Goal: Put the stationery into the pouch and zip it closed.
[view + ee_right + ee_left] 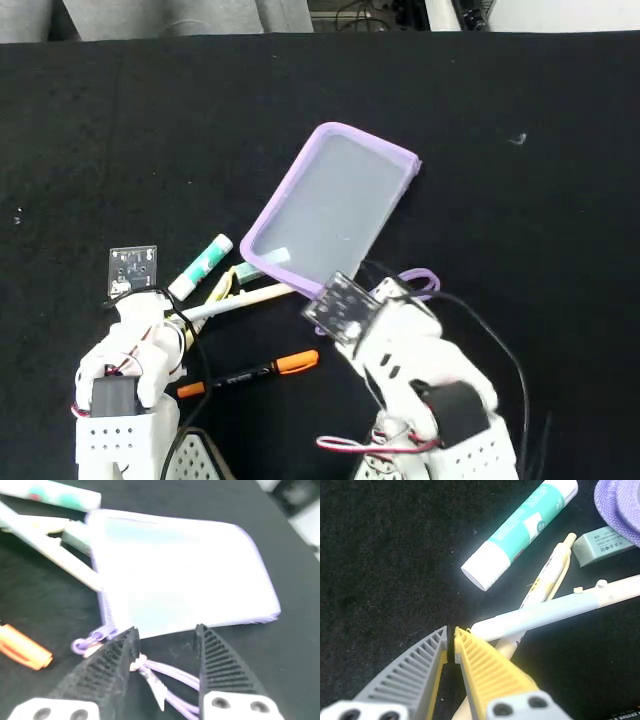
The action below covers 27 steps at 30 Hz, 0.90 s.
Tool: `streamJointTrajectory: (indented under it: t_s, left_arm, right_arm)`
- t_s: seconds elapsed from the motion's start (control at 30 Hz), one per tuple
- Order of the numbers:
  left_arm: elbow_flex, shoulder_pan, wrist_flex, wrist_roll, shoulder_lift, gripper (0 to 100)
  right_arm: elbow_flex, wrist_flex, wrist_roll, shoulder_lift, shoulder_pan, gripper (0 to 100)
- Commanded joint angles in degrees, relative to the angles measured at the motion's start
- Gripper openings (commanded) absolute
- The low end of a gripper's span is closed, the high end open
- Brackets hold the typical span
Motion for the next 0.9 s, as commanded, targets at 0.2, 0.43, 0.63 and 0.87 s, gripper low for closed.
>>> streamJointTrajectory:
  t_s: [0.2, 0.43, 0.63, 0.87]
  left_arm:
    - [1.36, -0.31, 0.18, -0.26, -0.35, 4]
    - [1.36, -0.31, 0.18, -0.26, -0.35, 4]
    - [1.36, -0.31, 0.18, -0.26, -0.35, 4]
    - [1.36, -0.31, 0.18, -0.26, -0.35, 4]
  right_arm:
    - [-7.43, -12.48, -0.18, 24.75, -2.37, 18.1]
    - [-9.19, -12.92, -0.18, 36.53, -13.89, 18.1]
    - [-9.98, -17.14, 0.00, 43.56, -12.84, 18.1]
    - [-9.71, -21.71, 2.02, 45.67, -4.92, 18.1]
